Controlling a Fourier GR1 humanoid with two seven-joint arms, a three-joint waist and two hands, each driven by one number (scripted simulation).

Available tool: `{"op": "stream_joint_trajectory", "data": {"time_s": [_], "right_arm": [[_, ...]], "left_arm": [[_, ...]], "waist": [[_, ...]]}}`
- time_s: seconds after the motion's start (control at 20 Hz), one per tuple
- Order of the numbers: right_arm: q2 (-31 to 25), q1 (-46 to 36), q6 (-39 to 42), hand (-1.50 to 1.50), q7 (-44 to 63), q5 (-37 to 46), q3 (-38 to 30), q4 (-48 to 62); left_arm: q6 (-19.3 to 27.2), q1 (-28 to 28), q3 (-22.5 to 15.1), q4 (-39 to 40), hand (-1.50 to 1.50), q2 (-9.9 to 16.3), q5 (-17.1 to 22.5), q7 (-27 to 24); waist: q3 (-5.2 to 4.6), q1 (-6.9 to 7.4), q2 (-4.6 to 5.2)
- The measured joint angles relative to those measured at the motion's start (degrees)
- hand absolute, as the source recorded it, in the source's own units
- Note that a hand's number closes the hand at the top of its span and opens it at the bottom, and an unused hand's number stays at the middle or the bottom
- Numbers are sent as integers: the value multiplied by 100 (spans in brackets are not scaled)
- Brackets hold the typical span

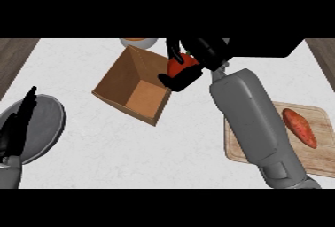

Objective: Pick the bell pepper from the cutting board and place it in the cardboard box

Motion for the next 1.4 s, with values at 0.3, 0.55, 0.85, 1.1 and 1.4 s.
{"op": "stream_joint_trajectory", "data": {"time_s": [0.3, 0.55, 0.85, 1.1, 1.4], "right_arm": [[166, -878, -452, 150, 571, -848, 367, 1118], [200, -1459, -1063, 150, 730, -1586, 962, 2065], [213, -1950, -1664, 150, 764, -2065, 1542, 3071], [215, -1939, -1869, -150, 981, -2568, 1778, 3579], [216, -1876, -1954, -150, 959, -3178, 1988, 3811]], "left_arm": [[12, -99, -77, 46, 0, -93, -111, -44], [22, -313, -167, 113, 0, -174, -214, 32], [-80, -488, -232, 85, 0, -183, -234, 78], [-52, -689, -327, 186, 0, -276, -314, 61], [-44, -804, -432, 213, 0, -369, -387, 92]], "waist": [[-1, 108, 28], [-3, 239, 62], [-8, 423, 116], [-11, 597, 173], [-8, 740, 205]]}}
